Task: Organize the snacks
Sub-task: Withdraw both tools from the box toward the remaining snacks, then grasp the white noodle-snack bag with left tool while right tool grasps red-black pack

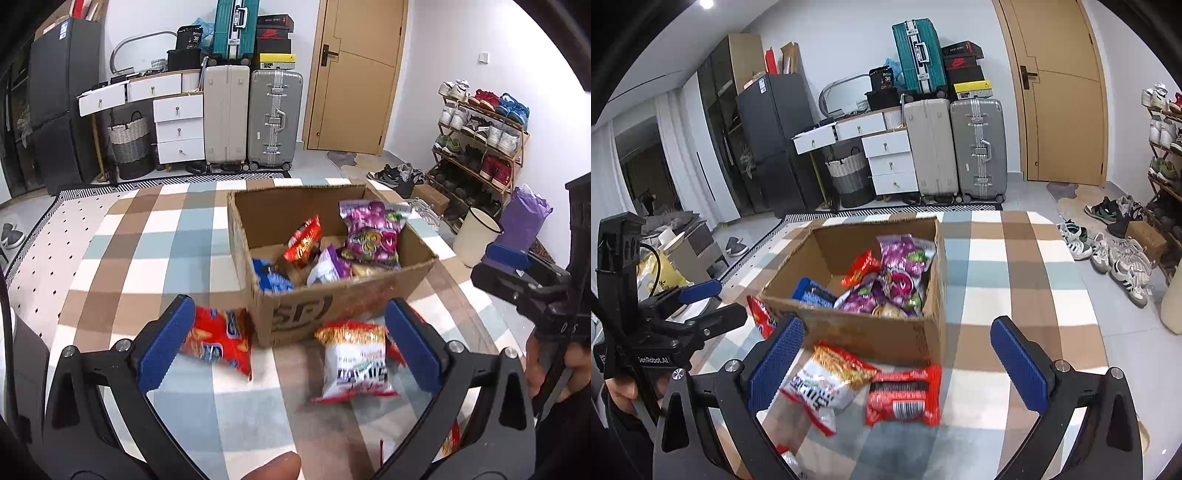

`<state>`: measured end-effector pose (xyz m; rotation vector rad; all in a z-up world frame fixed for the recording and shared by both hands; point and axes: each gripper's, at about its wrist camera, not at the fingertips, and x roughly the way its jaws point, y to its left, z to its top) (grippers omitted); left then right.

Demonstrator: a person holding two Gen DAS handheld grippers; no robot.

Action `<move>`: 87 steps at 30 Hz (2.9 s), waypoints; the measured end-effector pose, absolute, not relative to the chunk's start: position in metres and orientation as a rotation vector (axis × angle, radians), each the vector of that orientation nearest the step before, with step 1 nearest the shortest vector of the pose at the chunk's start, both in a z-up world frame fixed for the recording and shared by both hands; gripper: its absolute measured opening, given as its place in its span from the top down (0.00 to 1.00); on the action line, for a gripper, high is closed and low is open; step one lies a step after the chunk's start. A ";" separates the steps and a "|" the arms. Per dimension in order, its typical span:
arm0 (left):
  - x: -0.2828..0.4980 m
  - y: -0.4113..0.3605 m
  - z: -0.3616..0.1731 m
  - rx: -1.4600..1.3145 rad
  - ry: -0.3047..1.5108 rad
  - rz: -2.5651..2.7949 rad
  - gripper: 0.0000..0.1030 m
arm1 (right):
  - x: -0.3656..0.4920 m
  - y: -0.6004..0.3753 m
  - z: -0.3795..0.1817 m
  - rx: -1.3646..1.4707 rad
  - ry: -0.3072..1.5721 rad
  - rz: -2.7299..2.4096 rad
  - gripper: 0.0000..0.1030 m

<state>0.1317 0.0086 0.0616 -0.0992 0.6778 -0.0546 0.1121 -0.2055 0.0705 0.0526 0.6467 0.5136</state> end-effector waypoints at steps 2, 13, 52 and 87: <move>0.123 0.009 0.059 -0.092 0.688 -0.058 0.01 | 0.107 -0.208 0.068 0.053 0.655 0.510 0.00; 0.098 0.004 0.036 -0.085 0.744 -0.072 0.01 | 0.081 -0.216 0.048 0.039 0.723 0.501 0.00; 0.169 -0.037 -0.038 -0.070 0.930 -0.128 0.01 | 0.148 -0.173 -0.054 -0.119 0.974 0.480 0.00; 0.196 -0.063 -0.060 -0.104 0.983 -0.265 0.42 | 0.128 -0.200 -0.040 -0.102 0.893 0.497 0.44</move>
